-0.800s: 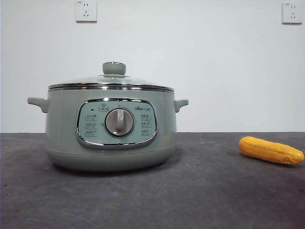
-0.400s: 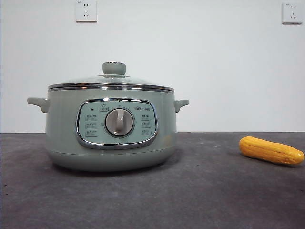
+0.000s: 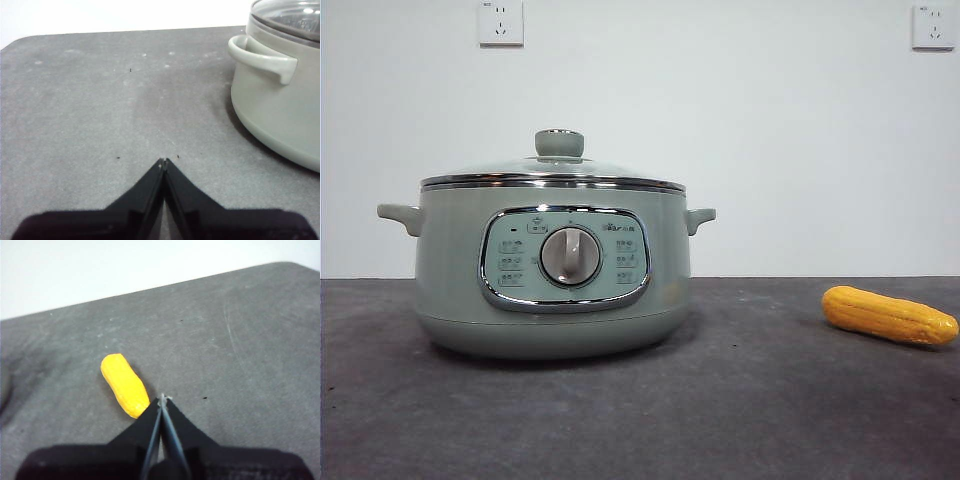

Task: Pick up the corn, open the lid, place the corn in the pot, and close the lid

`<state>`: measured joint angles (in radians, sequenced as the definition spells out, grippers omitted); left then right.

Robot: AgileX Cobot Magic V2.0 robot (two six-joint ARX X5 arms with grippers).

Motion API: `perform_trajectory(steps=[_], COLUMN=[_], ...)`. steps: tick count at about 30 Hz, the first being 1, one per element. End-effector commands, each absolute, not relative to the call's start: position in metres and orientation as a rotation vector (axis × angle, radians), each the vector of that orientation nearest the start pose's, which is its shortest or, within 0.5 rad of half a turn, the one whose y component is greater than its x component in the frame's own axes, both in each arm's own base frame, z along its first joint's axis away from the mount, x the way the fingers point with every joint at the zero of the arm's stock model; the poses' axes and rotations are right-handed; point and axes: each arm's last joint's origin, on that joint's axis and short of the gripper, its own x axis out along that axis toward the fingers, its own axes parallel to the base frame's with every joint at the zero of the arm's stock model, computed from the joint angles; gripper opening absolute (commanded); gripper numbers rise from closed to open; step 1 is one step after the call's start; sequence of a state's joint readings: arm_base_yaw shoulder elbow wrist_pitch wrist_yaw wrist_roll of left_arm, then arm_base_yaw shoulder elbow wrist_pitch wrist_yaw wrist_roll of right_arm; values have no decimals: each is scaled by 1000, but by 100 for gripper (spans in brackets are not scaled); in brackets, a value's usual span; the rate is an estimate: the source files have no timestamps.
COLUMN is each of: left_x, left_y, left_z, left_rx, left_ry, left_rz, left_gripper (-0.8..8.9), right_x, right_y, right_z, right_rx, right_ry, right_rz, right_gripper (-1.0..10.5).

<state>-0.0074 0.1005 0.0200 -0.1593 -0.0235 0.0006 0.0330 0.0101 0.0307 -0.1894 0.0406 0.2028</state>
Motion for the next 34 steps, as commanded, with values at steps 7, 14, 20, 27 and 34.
perform_trajectory(steps=[7,14,20,27,34], left_x=[101,108,122,143,169], left_y=[0,-4,-9,-14,-18], left_z=[193,244,268,276,291], left_rx=[-42,-68,-109,-242,-312], left_ry=[156,120,161,325,511], left_rz=[11,-134,-293,-440,-564], left_gripper=[-5,-4,-3,-4,-4], right_x=[86,93,107,127,172], right_y=[2,3,6,10,13], right_z=[216,260,281,294,305], right_rx=[268,281,297,286,221], right_ry=[74,238,548,676,841], right_rz=[-22,-4,43,144,221], right_gripper=[-9,-8,0,0,12])
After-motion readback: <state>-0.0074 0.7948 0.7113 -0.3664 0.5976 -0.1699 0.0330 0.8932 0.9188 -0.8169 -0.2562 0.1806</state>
